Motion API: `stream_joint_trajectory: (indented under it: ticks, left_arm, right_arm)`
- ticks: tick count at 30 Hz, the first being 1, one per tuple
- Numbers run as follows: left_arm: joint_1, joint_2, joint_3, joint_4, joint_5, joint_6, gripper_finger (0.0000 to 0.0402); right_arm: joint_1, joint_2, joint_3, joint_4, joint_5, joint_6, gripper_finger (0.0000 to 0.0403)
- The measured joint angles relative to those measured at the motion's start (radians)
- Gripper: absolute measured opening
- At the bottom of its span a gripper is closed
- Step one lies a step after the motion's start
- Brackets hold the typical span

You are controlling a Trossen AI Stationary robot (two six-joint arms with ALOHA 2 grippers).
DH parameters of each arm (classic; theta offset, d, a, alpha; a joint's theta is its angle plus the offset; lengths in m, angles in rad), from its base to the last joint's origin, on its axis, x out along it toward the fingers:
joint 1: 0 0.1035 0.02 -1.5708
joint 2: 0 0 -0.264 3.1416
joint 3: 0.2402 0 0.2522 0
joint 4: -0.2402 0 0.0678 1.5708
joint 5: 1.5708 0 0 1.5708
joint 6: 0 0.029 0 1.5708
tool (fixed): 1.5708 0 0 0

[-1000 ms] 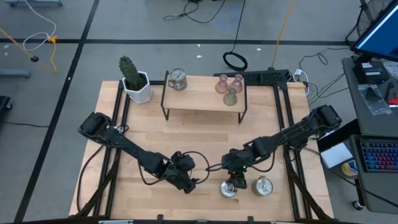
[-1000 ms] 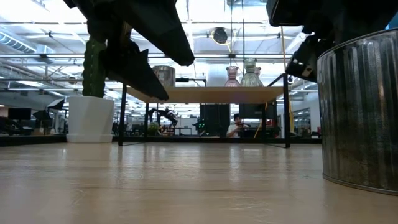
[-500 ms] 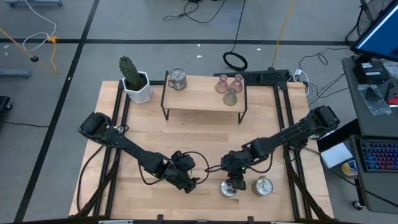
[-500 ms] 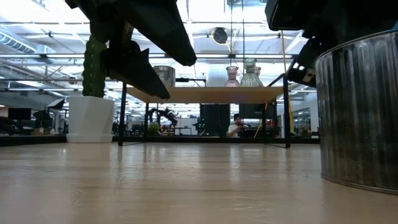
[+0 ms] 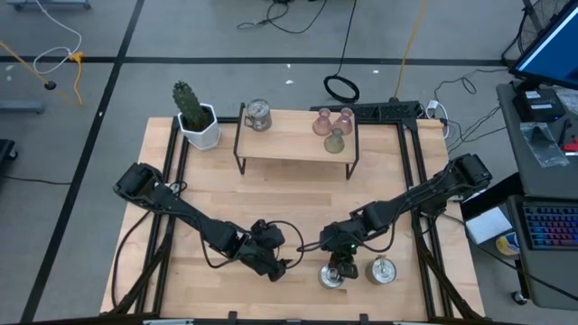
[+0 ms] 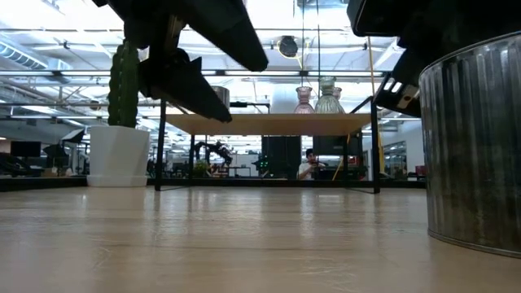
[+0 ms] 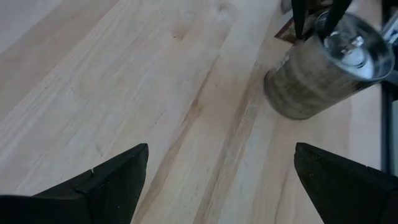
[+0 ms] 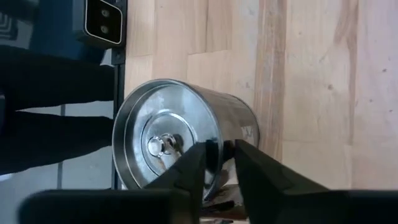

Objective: Pick & Place candle stick holders
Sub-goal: Put the left silver scented candle on the shelf

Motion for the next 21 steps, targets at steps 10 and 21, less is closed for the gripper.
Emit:
stream_joint_trajectory:
  ticks: [10, 21]
  left_arm:
    - [0.001, 0.000, 0.000, 0.067, 0.001, -0.015, 0.0397]
    - [0.001, 0.000, 0.000, 0.145, 0.015, -0.038, 0.0397]
  right_arm:
    - [-0.002, -0.002, 0.002, -0.006, 0.057, -0.039, 0.0010]
    - [-0.010, -0.006, 0.001, -0.011, 0.085, -0.075, 0.0001]
